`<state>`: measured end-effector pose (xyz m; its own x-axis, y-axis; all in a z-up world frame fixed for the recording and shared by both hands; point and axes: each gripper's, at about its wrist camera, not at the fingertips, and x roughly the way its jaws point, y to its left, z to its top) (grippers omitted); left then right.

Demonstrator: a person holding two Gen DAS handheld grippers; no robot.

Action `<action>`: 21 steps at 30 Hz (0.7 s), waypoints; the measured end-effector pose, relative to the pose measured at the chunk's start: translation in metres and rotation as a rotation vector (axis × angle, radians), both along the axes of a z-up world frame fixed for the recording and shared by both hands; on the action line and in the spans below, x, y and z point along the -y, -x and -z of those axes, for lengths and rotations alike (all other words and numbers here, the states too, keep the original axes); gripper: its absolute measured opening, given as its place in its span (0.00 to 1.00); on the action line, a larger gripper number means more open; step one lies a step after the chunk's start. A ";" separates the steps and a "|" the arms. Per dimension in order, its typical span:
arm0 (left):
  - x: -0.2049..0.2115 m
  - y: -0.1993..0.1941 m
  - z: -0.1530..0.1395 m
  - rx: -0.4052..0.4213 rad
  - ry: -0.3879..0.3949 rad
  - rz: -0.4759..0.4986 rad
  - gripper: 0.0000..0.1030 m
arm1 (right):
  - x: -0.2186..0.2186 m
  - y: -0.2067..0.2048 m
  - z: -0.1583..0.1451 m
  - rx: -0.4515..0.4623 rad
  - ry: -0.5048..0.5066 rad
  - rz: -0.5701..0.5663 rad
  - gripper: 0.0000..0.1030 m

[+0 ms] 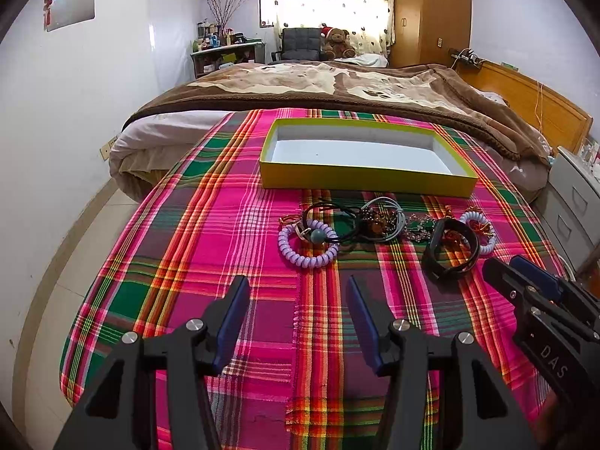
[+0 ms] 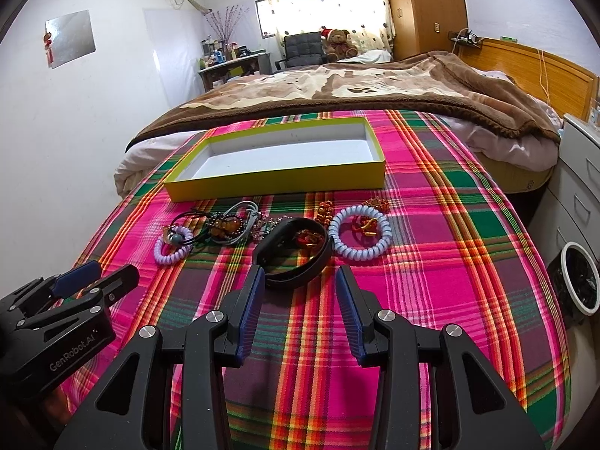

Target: Organize jewelry

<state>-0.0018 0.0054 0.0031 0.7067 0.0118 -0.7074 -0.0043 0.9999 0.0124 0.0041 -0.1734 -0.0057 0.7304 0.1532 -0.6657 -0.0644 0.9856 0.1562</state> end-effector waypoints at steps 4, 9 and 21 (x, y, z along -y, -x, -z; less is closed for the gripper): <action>-0.004 -0.005 0.004 -0.021 0.020 0.014 0.54 | 0.001 -0.005 0.003 -0.022 -0.007 0.003 0.39; -0.017 -0.013 0.009 -0.055 0.065 0.024 0.54 | 0.005 -0.013 0.007 -0.052 -0.022 0.019 0.39; -0.046 -0.027 0.016 -0.099 0.222 0.090 0.54 | 0.004 -0.044 0.016 -0.124 -0.066 0.075 0.39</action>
